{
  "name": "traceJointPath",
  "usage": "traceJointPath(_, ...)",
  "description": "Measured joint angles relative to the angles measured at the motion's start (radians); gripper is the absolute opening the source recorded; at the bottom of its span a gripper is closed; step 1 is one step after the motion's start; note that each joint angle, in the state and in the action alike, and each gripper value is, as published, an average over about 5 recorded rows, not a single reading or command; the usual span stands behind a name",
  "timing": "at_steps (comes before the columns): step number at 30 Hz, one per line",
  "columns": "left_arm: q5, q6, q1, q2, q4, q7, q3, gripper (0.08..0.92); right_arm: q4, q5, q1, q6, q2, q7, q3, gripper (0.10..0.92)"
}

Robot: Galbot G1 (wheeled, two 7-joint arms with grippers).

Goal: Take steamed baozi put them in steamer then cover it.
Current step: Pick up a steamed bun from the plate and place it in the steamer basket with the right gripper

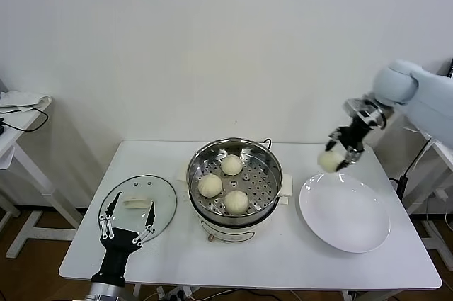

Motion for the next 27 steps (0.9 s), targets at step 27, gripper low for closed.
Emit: traceJointPath(27, -0.003, 0.001, -0.006, -0.003, -0.014, -0.010, -0.020, 0.823, 0.045, 0.176, 0.042, -0.191, 0.348, 0.214, -0.226, 0.628)
